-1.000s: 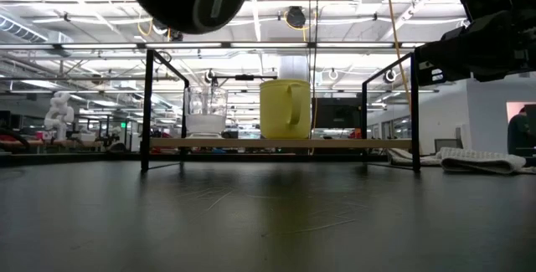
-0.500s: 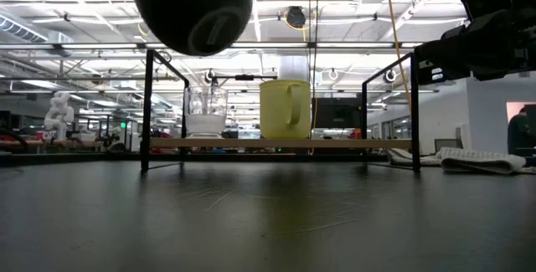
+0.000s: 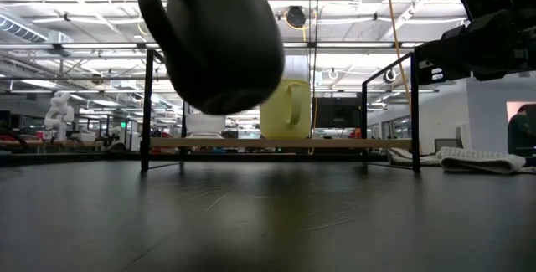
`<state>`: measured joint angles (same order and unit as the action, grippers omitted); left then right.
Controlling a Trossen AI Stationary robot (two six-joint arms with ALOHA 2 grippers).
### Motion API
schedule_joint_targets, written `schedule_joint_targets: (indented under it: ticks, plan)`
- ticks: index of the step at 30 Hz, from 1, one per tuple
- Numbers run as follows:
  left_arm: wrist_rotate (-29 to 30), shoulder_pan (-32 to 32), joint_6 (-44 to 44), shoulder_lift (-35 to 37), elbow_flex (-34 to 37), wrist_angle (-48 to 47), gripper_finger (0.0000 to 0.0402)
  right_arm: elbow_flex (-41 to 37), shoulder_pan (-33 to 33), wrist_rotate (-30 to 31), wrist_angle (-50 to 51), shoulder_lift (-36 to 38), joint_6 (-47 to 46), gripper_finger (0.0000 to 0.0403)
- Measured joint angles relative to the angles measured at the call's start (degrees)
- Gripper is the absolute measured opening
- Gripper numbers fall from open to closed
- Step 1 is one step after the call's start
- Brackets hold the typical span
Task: Stack small to large cups/mugs on shelf
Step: Put the black mug on the shelf
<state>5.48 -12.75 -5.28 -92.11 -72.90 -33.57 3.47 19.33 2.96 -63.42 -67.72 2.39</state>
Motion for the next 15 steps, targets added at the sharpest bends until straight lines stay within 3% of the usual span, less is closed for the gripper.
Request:
schedule_joint_targets:
  ticks: [8, 15]
  plan:
    - [0.06, 0.00, 2.51, -11.09, -11.83, -8.64, 0.0012, 0.01, 0.02, 0.00, 0.02, 0.00, 0.00, 0.0000]
    - [-1.40, 1.33, 5.13, -16.59, -19.51, -11.60, 0.0012, 0.00, 0.01, 0.00, 0.02, 0.00, 0.00, 0.0000]
